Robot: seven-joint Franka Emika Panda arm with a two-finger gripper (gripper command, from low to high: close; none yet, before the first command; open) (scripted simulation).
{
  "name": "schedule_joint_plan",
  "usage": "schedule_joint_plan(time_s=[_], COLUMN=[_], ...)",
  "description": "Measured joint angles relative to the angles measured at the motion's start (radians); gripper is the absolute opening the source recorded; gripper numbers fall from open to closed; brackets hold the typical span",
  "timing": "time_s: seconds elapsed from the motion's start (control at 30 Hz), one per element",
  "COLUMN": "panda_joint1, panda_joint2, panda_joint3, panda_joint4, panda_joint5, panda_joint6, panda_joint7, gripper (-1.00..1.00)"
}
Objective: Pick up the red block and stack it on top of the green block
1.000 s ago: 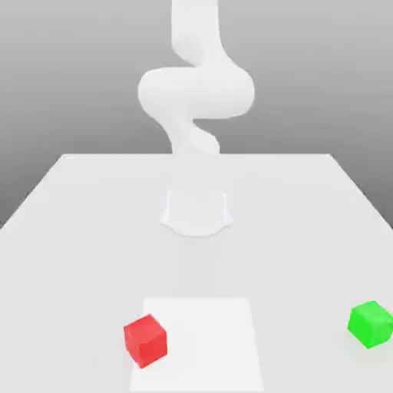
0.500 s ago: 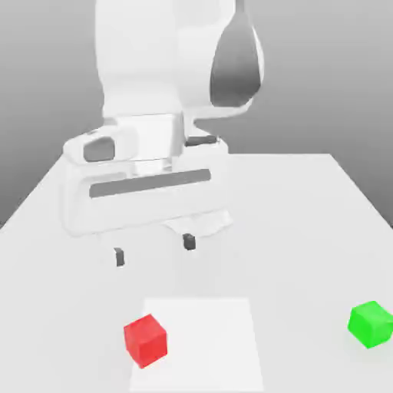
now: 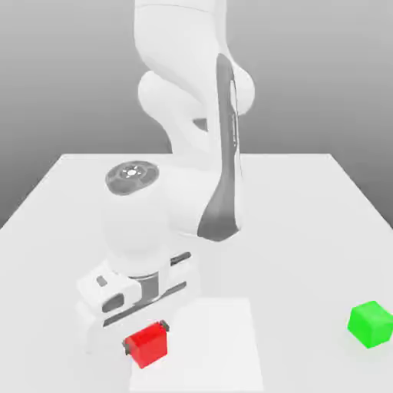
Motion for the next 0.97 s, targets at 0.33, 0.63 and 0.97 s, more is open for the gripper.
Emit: schedule_joint_plan(time_s=[0.33, 0.63, 0.97], panda_joint1=[0.075, 0.292, 0.445], panda_joint2=[-0.193, -0.21, -0.042], panda_joint3=[-0.025, 0.228, 0.347], panda_joint4=[-0.017, 0.052, 0.131], panda_joint5=[-0.151, -0.228, -0.346], panda_joint6=[-0.17, -0.257, -0.171], panda_joint7=[0.057, -0.194, -0.309], gripper=[-1.0, -1.0, 1.0])
